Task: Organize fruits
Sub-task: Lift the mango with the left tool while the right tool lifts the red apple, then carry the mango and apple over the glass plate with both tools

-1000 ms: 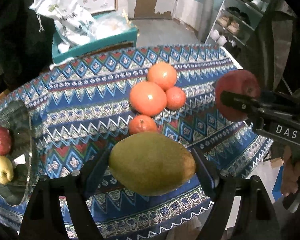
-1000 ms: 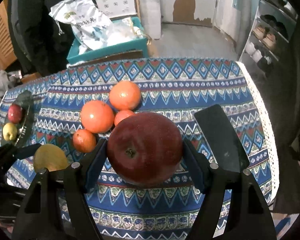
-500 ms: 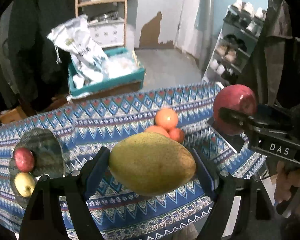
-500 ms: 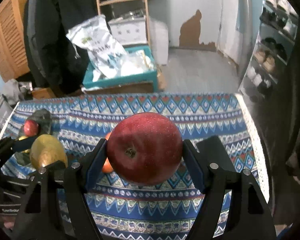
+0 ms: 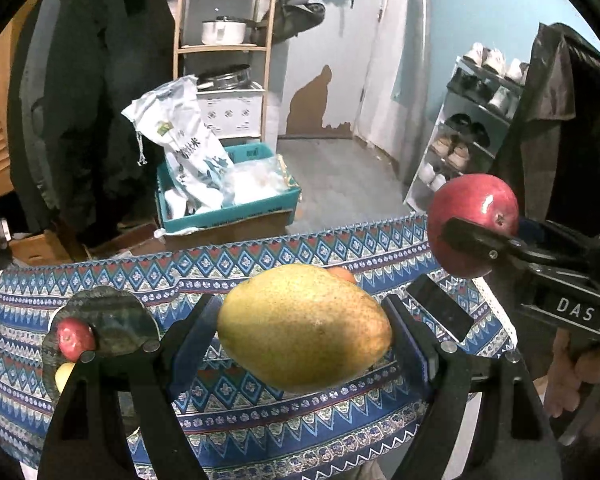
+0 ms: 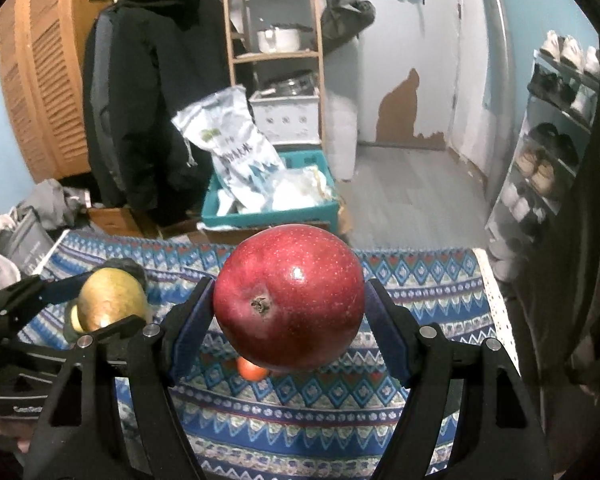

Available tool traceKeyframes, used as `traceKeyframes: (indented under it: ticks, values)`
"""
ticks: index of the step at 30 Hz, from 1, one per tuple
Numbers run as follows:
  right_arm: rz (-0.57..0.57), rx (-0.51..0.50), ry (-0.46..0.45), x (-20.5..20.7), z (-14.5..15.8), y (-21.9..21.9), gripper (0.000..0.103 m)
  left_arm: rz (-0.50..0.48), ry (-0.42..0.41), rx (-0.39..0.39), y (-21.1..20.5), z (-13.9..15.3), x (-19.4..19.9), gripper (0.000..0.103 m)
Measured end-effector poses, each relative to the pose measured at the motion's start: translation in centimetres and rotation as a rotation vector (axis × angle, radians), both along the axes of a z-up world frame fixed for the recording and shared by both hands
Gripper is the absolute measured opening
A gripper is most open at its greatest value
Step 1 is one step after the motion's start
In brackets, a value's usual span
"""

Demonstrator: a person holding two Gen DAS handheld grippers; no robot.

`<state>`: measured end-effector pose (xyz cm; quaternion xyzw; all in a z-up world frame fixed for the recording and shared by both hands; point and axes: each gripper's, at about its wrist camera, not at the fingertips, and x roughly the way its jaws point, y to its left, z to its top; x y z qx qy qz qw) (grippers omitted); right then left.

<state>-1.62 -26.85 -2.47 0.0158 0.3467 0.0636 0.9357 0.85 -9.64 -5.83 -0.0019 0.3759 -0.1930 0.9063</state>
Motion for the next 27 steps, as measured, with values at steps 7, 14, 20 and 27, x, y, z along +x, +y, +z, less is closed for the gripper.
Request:
traceKeyframes:
  ticks: [7, 14, 20, 27]
  values:
    - [0.044, -0.003, -0.033, 0.2, 1.5, 2.4, 0.075, 0.041, -0.009, -0.018, 2.2, 0.5, -0.1, 0.084]
    - [0.092, 0.002, -0.038, 1.1, 1.9, 5.3, 0.075, 0.092, -0.018, -0.038, 5.2, 0.8, -0.1, 0.084]
    - [0.136, 0.006, -0.033, 2.1, 2.1, 8.1, 0.075, 0.142, -0.021, -0.048, 7.7, 0.9, -0.1, 0.084]
    - [0.191, 0.008, -0.035, 3.1, 2.4, 11.5, 0.075, 0.197, -0.017, -0.060, 10.9, 0.6, 0.0, 0.084]
